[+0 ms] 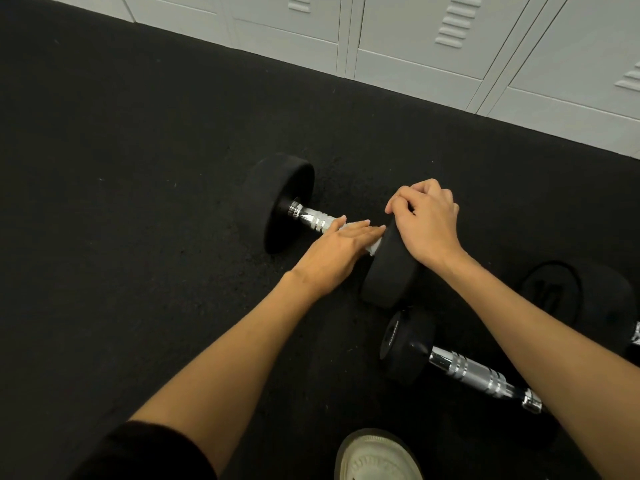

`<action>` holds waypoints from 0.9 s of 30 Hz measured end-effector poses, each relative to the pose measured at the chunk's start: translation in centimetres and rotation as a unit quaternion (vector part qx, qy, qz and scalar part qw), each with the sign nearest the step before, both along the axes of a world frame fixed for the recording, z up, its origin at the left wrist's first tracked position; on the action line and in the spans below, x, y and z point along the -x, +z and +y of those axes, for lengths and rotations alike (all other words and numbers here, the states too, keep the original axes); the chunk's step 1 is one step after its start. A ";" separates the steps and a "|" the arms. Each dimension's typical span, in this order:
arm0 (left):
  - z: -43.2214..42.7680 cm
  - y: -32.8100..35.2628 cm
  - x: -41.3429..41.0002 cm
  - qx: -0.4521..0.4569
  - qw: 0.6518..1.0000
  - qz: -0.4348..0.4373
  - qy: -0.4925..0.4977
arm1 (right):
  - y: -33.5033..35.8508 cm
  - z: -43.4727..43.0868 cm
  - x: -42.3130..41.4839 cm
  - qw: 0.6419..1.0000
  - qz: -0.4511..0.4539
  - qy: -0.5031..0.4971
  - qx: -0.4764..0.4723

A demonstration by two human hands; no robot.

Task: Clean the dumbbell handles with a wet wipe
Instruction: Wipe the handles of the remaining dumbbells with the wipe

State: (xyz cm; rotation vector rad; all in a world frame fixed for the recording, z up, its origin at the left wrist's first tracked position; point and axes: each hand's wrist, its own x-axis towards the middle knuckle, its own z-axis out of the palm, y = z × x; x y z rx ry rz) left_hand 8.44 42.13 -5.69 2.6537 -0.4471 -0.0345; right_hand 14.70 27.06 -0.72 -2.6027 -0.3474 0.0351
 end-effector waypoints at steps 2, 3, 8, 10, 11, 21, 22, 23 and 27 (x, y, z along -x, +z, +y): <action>-0.3 0.9 -1.2 -0.015 0.999 0.028 0.006 | 0.0 0.0 0.1 1.000 -0.003 0.006 0.006; -0.6 1.4 -2.0 -0.033 0.998 0.054 0.018 | 0.0 0.0 0.1 1.000 -0.003 0.007 0.008; -2.3 2.5 -5.6 -0.145 0.971 0.177 0.068 | 0.0 -0.1 0.2 1.000 -0.004 0.011 0.002; -2.3 2.2 -5.5 -0.120 0.976 0.172 0.061 | 0.0 -0.2 0.1 1.000 -0.002 0.012 -0.001; -2.0 1.9 -4.8 -0.089 0.983 0.151 0.050 | 0.0 -0.2 0.0 1.000 0.000 0.013 -0.003; -0.1 0.2 -0.1 -0.016 1.000 -0.013 -0.006 | -0.1 -0.1 0.3 1.000 -0.021 0.010 0.006; -0.3 0.4 -1.2 -0.017 1.000 0.014 -0.001 | -0.1 -0.1 0.3 1.000 -0.019 0.011 0.007; -0.6 0.7 -2.0 -0.024 0.999 0.038 0.005 | -0.2 -0.1 0.3 1.000 -0.018 0.012 0.007; -1.1 -0.1 -2.5 -0.045 0.998 0.032 0.004 | -0.2 -0.3 0.0 1.000 -0.009 0.011 -0.005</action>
